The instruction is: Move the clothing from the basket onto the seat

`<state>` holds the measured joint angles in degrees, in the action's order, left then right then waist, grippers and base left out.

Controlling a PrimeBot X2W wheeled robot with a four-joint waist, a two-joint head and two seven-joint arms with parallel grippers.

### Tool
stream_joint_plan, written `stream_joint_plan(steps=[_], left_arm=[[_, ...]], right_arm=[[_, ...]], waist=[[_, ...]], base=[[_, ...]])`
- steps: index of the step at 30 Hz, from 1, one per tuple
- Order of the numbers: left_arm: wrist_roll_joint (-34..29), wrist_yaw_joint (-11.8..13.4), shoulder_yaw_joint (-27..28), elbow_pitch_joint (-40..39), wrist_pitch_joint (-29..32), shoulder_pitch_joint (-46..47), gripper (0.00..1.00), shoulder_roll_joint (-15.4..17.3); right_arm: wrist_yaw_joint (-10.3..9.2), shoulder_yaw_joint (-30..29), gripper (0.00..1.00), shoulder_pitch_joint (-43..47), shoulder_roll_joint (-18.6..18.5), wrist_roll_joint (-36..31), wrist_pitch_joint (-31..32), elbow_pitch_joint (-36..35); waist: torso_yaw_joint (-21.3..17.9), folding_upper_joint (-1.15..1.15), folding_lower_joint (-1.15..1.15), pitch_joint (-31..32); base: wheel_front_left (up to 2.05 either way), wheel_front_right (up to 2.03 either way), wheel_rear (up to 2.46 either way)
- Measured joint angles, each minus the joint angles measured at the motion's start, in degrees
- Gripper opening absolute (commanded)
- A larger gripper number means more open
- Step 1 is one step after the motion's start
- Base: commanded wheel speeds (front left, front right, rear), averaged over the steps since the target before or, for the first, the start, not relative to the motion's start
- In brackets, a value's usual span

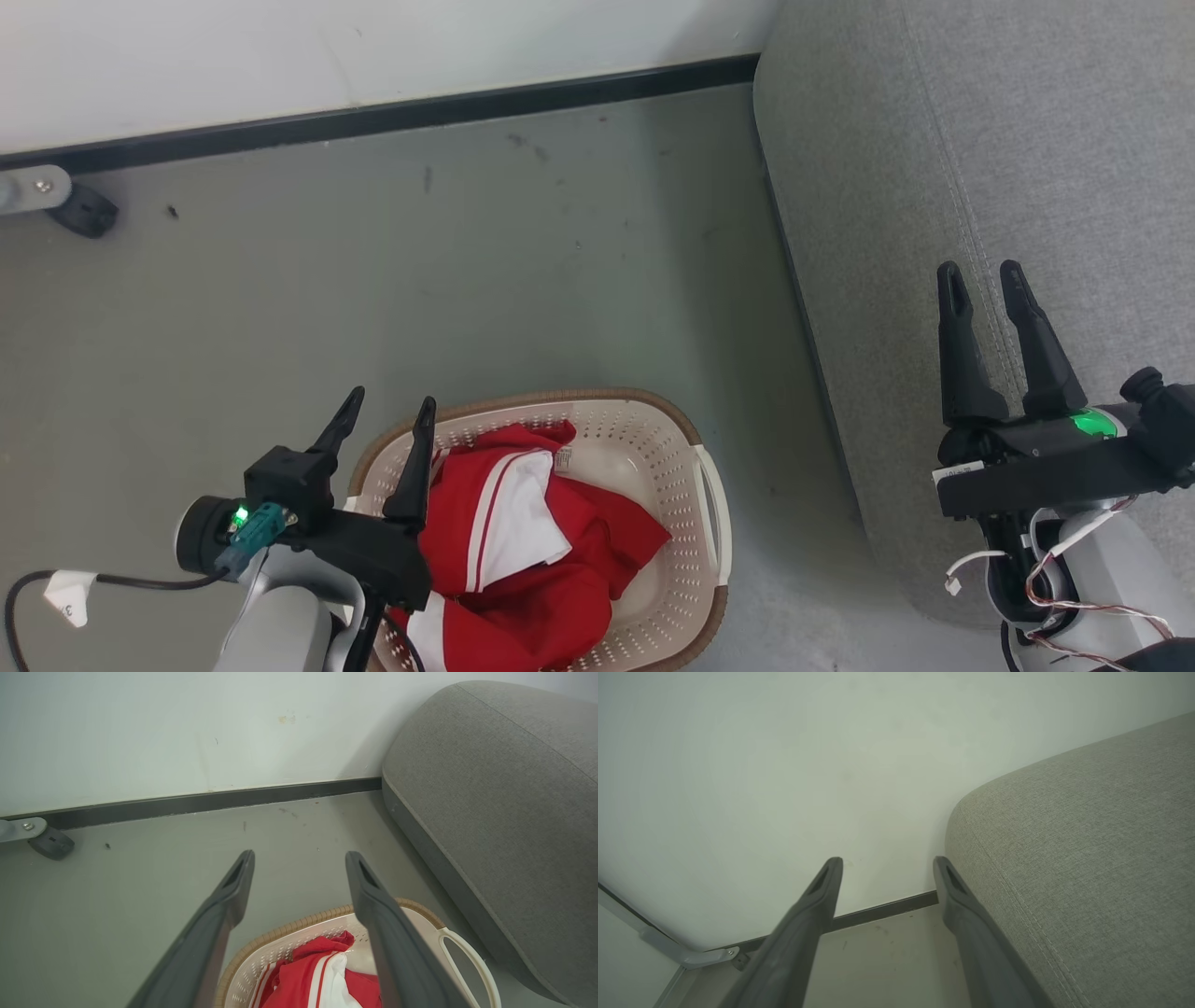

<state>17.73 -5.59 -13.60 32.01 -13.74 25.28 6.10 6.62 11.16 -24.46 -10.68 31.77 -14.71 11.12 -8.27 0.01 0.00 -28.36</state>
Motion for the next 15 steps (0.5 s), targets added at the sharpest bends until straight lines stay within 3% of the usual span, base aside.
stream_joint_plan(steps=[15], left_arm=[[-0.5,-1.0,-2.1,10.7,2.8,7.9,1.0,0.1]], right_arm=[[0.45,-0.4,1.0,-3.4,1.4,0.0,0.0,-4.0]], waist=[[-2.4,0.0,0.0,-7.1]], base=[[0.0,0.0,0.0]])
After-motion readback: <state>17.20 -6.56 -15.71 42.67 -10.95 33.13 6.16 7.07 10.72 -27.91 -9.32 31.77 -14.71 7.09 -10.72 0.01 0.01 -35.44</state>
